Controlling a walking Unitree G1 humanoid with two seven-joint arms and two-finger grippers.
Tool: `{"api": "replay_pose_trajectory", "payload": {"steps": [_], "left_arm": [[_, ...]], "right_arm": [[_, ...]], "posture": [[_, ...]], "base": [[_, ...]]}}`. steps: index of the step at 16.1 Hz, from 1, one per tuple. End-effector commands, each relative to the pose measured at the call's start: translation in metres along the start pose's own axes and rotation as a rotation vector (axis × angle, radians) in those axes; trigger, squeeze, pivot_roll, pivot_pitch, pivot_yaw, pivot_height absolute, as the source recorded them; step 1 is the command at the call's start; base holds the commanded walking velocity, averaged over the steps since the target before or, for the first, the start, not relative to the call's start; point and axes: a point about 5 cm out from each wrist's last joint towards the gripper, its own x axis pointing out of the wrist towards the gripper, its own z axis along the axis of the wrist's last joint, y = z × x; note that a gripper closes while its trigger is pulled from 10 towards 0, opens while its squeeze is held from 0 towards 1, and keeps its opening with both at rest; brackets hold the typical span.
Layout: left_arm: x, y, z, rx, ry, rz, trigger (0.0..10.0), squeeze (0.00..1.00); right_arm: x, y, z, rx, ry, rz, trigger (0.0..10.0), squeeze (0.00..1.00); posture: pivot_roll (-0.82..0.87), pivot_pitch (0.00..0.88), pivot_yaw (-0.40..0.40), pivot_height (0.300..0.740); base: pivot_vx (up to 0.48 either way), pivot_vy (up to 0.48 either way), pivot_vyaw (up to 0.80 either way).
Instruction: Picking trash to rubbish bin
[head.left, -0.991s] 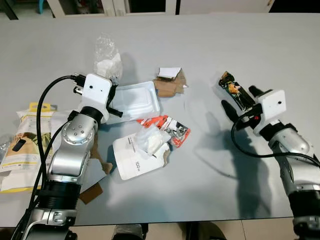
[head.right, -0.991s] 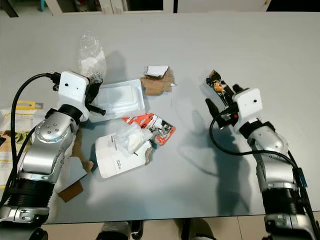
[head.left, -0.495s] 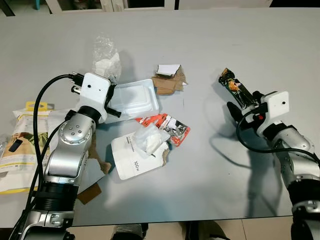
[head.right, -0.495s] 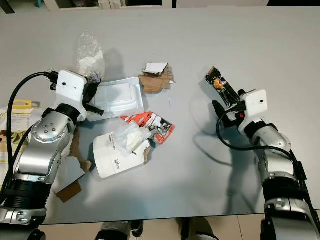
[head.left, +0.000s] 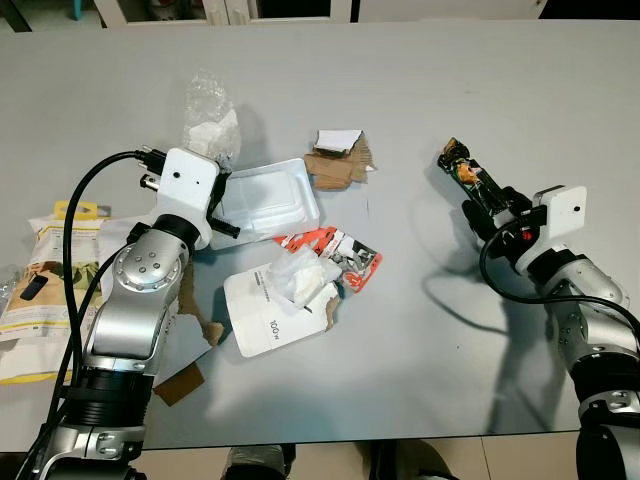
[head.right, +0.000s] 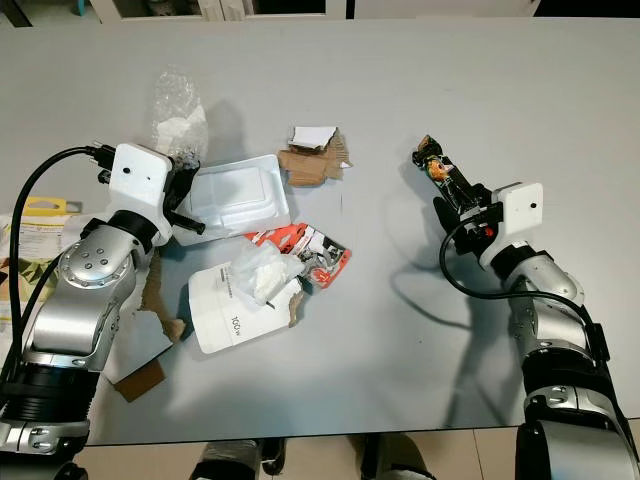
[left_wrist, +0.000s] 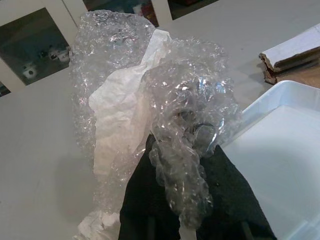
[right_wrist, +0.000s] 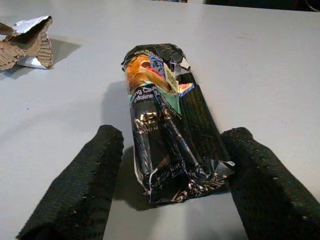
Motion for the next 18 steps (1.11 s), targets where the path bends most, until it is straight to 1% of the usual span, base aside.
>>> {"api": "replay_pose_trajectory", "payload": {"steps": [1, 7, 11, 12, 15, 18], "left_arm": [[-0.003, 0.001, 0.000, 0.015, 0.008, -0.006, 10.0, 0.00], [-0.004, 0.000, 0.000, 0.015, 0.010, -0.006, 10.0, 0.00], [-0.004, -0.001, 0.000, 0.013, 0.009, -0.005, 10.0, 0.00], [-0.004, -0.001, 0.000, 0.013, 0.009, -0.005, 10.0, 0.00], [-0.004, -0.002, 0.000, 0.012, 0.009, -0.008, 10.0, 0.00], [-0.003, -0.003, 0.000, 0.013, 0.008, -0.010, 10.0, 0.00]], "right_arm": [[-0.013, 0.014, -0.041, 0.077, 0.159, 0.032, 0.0, 0.00], [-0.011, 0.015, -0.040, 0.062, 0.142, 0.023, 0.0, 0.00], [0.001, 0.033, -0.026, 0.047, 0.035, 0.072, 0.0, 0.00], [0.001, 0.035, -0.025, 0.048, 0.027, 0.078, 0.0, 0.00], [0.003, 0.048, -0.019, 0.057, -0.023, 0.115, 0.0, 0.00], [0.000, 0.059, -0.010, 0.059, -0.065, 0.140, 0.0, 0.00]], "posture": [[0.41, 0.320, 0.036, 0.740], [0.41, 0.321, 0.035, 0.740], [0.40, 0.320, 0.034, 0.740], [0.40, 0.320, 0.033, 0.740], [0.40, 0.319, 0.032, 0.740], [0.39, 0.315, 0.033, 0.740]], "base": [[0.000, 0.000, 0.00], [0.000, 0.000, 0.00], [0.000, 0.000, 0.00], [0.000, 0.000, 0.00], [0.000, 0.000, 0.00], [0.000, 0.000, 0.00]]}}
